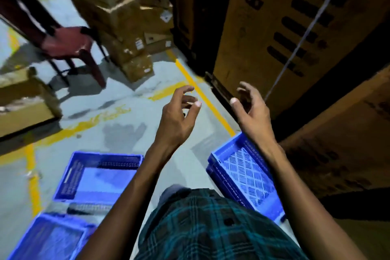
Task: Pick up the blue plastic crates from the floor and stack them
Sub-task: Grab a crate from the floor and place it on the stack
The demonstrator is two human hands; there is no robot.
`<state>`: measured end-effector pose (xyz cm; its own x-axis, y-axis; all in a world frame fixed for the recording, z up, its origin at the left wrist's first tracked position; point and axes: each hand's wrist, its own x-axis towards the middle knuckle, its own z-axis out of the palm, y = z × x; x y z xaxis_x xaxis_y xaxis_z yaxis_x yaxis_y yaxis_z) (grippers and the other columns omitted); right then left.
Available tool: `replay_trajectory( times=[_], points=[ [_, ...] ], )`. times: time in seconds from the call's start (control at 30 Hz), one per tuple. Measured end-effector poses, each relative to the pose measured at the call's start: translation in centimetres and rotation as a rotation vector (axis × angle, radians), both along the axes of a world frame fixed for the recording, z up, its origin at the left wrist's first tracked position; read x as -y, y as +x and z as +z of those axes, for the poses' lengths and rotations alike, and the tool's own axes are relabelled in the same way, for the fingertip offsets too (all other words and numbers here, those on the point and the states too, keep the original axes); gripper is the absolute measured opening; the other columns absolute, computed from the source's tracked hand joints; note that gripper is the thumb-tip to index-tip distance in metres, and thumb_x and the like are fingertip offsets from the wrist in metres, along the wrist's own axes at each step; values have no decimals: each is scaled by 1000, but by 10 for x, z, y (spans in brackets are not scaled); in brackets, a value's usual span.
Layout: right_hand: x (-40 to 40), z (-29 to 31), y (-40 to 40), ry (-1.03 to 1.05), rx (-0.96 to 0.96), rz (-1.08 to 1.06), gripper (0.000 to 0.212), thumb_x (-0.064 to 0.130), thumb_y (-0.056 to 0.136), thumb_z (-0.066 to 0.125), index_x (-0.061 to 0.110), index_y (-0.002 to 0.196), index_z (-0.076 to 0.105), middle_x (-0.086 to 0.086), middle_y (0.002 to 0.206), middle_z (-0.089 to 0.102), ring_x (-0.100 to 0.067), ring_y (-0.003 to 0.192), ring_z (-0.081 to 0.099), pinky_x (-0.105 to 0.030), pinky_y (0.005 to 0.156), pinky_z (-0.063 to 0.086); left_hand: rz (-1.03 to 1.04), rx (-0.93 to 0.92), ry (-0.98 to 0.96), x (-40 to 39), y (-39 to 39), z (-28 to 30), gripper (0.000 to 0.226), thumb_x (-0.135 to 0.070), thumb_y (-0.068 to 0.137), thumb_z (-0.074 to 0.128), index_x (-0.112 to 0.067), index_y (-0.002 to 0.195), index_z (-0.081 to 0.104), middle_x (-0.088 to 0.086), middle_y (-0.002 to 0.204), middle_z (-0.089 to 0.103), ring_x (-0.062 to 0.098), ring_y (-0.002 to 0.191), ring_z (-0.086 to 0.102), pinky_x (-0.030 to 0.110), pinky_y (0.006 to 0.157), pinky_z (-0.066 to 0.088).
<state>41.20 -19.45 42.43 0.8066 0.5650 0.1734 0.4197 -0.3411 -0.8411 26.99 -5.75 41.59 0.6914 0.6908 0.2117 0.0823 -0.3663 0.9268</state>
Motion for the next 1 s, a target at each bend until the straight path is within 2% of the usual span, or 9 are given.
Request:
replay_trajectory(
  times=[0.07, 0.17, 0.23, 0.37, 0.43, 0.63, 0.8, 0.93, 1.0],
  points=[
    [-16, -8, -23, -10, -24, 76, 46, 17, 94, 61, 14, 138, 50, 2, 129, 58, 21, 102, 53, 3, 84, 37, 65, -11, -18, -9, -23, -4, 32, -24, 95, 60, -22, 126, 53, -7, 100, 69, 4, 91, 65, 20, 76, 48],
    [-39, -29, -57, -29, -105, 167, 47, 20, 94, 61, 18, 139, 49, 3, 130, 57, 26, 95, 53, 2, 77, 41, 166, -55, -67, -25, -58, -11, 32, -26, 94, 60, -27, 125, 53, -12, 99, 69, -1, 92, 64, 16, 77, 48],
    [-55, -38, -75, -42, -146, 203, 46, 25, 94, 62, 23, 138, 49, 5, 129, 58, 15, 94, 60, -7, 79, 47, 204, -68, -99, -35, -82, -18, 31, -28, 94, 60, -29, 124, 53, -13, 98, 69, -3, 90, 63, 14, 73, 45],
    [-92, -53, -113, -88, -248, 203, 45, 39, 89, 59, 34, 133, 51, 9, 126, 61, -13, 92, 67, -45, 85, 57, 245, -114, -125, -59, -142, -34, 31, -25, 94, 60, -25, 125, 54, -13, 94, 68, -6, 85, 61, 12, 74, 45],
    [-110, -60, -134, -116, -285, 209, 45, 42, 88, 58, 35, 133, 51, 10, 126, 61, -15, 95, 67, -50, 87, 56, 289, -140, -136, -73, -175, -42, 32, -26, 95, 60, -24, 126, 54, -14, 96, 67, -6, 88, 61, 12, 75, 45],
    [-149, -88, -189, -194, -351, 281, 47, 54, 83, 54, 38, 127, 53, 11, 122, 62, -19, 95, 68, -49, 84, 57, 411, -207, -227, -101, -245, -70, 33, -28, 96, 57, -24, 129, 52, -17, 98, 61, -7, 95, 59, 14, 77, 47],
    [-178, -128, -196, -306, -406, 349, 37, 48, 95, 48, 30, 127, 55, 7, 118, 62, -15, 94, 69, -46, 83, 58, 458, -271, -291, -130, -255, -103, 33, -24, 98, 56, -19, 130, 51, -19, 93, 57, -17, 83, 55, 0, 66, 41],
    [-222, -179, -188, -477, -513, 403, 36, 41, 98, 48, 23, 127, 56, -1, 122, 61, -19, 97, 69, -34, 75, 55, 555, -357, -363, -170, -248, -147, 33, -25, 99, 54, -16, 131, 50, -14, 92, 57, -3, 86, 57, 7, 64, 41],
    [-249, -219, -184, -535, -502, 431, 38, 43, 96, 48, 21, 125, 56, -3, 119, 63, -24, 100, 68, -36, 77, 55, 590, -402, -394, -189, -246, -177, 32, -25, 100, 52, -16, 131, 50, -6, 95, 57, 1, 84, 57, 10, 60, 39]
  ],
)
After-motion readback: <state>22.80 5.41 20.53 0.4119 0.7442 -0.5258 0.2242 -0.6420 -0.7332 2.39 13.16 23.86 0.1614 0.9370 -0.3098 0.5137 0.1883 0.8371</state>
